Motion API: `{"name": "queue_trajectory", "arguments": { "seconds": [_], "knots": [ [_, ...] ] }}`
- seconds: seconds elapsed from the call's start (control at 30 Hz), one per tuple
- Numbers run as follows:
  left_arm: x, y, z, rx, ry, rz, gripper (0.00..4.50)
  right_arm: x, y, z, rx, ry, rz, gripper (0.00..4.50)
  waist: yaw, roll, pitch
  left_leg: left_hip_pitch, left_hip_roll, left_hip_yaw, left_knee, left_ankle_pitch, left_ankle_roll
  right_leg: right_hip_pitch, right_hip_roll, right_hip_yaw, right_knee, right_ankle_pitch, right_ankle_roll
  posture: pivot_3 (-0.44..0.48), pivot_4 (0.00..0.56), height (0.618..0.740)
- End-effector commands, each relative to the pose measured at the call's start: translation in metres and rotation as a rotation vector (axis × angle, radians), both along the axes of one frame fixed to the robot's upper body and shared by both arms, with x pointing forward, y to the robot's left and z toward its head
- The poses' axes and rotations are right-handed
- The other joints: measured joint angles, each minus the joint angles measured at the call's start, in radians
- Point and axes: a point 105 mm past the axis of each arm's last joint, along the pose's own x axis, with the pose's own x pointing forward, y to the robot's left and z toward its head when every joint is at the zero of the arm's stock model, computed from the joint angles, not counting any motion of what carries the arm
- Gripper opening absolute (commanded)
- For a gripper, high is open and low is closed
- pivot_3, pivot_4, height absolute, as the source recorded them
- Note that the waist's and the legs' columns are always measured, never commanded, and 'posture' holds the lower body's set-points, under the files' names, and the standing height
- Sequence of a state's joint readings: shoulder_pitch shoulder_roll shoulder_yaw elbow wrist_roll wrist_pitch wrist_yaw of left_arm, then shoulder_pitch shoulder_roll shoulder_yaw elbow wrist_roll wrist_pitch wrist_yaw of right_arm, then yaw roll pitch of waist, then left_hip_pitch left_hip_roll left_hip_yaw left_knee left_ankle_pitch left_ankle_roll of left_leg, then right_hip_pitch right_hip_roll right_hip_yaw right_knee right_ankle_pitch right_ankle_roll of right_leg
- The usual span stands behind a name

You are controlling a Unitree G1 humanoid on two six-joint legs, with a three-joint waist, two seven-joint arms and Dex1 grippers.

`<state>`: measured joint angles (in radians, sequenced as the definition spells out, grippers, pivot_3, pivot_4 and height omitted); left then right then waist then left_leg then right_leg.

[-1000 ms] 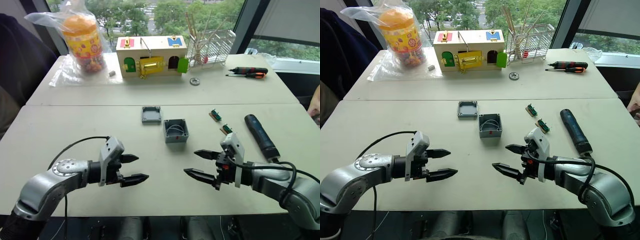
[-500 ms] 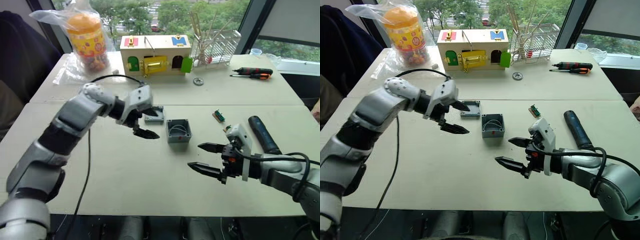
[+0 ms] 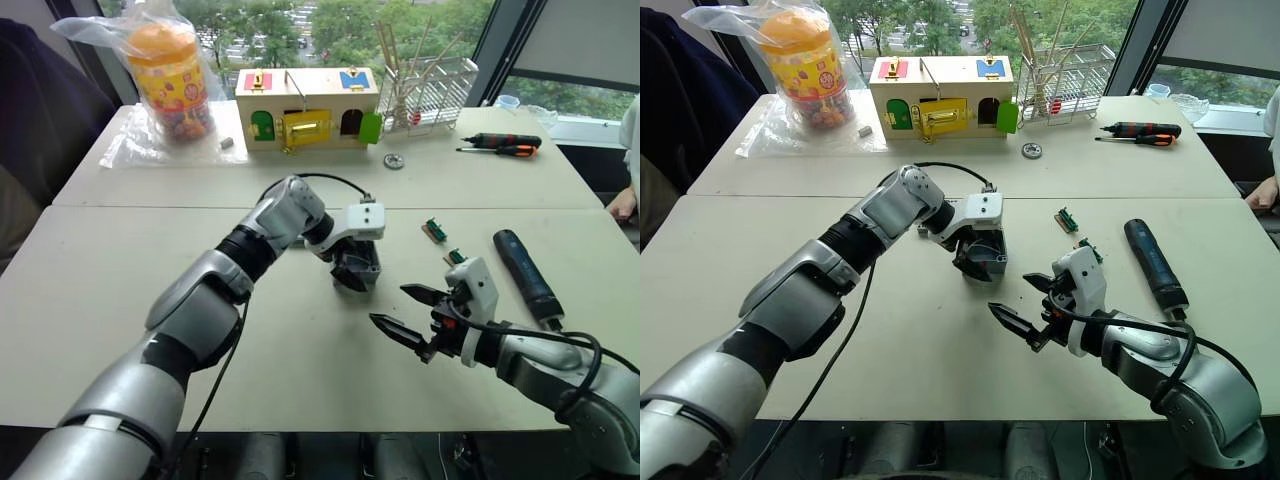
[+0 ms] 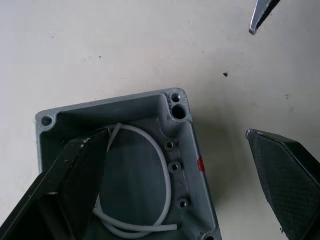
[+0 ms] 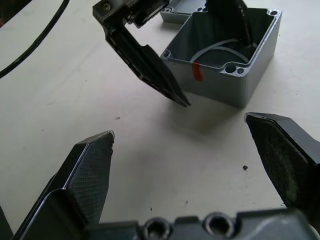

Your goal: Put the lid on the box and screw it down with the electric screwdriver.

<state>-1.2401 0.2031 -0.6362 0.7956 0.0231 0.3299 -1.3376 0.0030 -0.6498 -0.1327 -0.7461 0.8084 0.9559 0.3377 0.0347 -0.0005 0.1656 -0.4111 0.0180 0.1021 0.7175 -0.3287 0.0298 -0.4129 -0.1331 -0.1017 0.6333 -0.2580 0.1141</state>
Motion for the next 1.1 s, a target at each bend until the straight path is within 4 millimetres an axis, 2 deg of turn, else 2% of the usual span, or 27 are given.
{"name": "queue_trajectory", "arguments": {
  "seconds": [0.03,0.1,0.17,0.3,0.33,0.57,0.67,0.77,0.83,1.0,1.1],
  "knots": [
    [0.002,-0.003,0.008,0.041,-0.063,-0.045,4.25,-0.001,0.004,0.010,0.007,-0.065,-0.001,4.50,0.002,0.000,0.000,0.000,0.000,0.000,0.000,0.000,0.000,0.000,0.000,0.000,0.000,0.000,0.000,0.000,0.150,0.705],
    [0.003,-0.003,0.007,0.048,-0.068,-0.045,3.60,0.000,0.004,0.011,0.010,-0.071,-0.010,4.50,0.005,0.000,0.000,-0.001,0.000,0.000,0.000,0.000,0.000,0.000,0.000,0.000,0.000,0.000,0.000,0.000,0.150,0.705],
    [0.003,-0.003,0.007,0.050,-0.071,-0.045,2.68,0.001,0.003,0.011,0.014,-0.076,-0.020,4.50,0.004,0.000,0.000,-0.001,0.000,-0.001,0.002,0.000,0.001,0.000,-0.001,0.000,0.000,0.000,0.000,0.000,0.150,0.705],
    [0.002,-0.008,0.009,0.030,-0.076,-0.057,0.51,0.002,0.003,0.009,0.021,-0.081,-0.035,4.50,0.006,0.000,0.000,-0.002,0.000,-0.001,0.003,-0.001,0.002,0.000,-0.001,0.000,0.000,0.000,0.000,0.000,0.150,0.705],
    [0.002,-0.009,0.009,0.028,-0.080,-0.059,0.10,0.002,0.003,0.009,0.023,-0.080,-0.036,4.50,0.007,0.000,0.000,-0.002,0.000,-0.001,0.003,-0.001,0.002,0.000,-0.001,0.000,0.000,0.000,0.000,0.000,0.150,0.705],
    [0.001,-0.007,0.007,0.033,-0.096,-0.102,0.03,0.001,0.004,0.006,0.030,-0.071,-0.037,4.50,0.006,0.000,0.000,-0.003,0.001,-0.002,0.004,-0.001,0.003,0.000,-0.001,0.000,0.000,0.000,0.000,0.000,0.150,0.705],
    [-0.005,-0.002,0.012,0.015,-0.125,-0.227,0.03,-0.001,0.003,0.003,0.029,-0.060,-0.036,4.50,0.003,0.000,0.000,-0.003,0.000,-0.002,0.004,-0.001,0.003,0.000,-0.001,0.000,0.000,0.000,0.000,0.000,0.150,0.705],
    [-0.022,0.008,0.017,-0.017,-0.116,-0.420,0.03,-0.004,0.001,0.001,0.022,-0.047,-0.039,4.50,0.001,0.000,0.000,-0.004,0.001,-0.001,0.003,-0.001,0.003,-0.002,-0.001,0.000,0.000,0.000,0.000,0.000,0.150,0.705],
    [-0.026,0.012,0.018,-0.027,-0.111,-0.467,0.03,-0.006,-0.001,-0.001,0.016,-0.039,-0.041,4.50,0.002,0.000,0.000,-0.005,0.003,-0.001,0.003,-0.001,0.002,-0.004,-0.001,0.000,0.001,0.000,0.000,0.000,0.150,0.705],
    [-0.033,0.023,0.003,0.049,-0.174,-0.633,0.03,-0.014,-0.010,-0.005,-0.005,-0.022,-0.081,4.50,0.005,0.000,0.000,-0.009,0.002,-0.001,0.005,-0.001,0.002,-0.006,-0.001,0.000,0.002,0.000,0.000,0.000,0.150,0.705],
    [-0.038,0.021,0.001,0.045,-0.178,-0.688,0.03,-0.018,-0.010,-0.005,-0.005,-0.019,-0.090,4.50,0.005,0.000,0.000,-0.011,0.002,-0.002,0.008,-0.001,0.002,-0.006,-0.001,0.000,0.002,0.000,0.000,0.000,0.150,0.705]
  ]
}}
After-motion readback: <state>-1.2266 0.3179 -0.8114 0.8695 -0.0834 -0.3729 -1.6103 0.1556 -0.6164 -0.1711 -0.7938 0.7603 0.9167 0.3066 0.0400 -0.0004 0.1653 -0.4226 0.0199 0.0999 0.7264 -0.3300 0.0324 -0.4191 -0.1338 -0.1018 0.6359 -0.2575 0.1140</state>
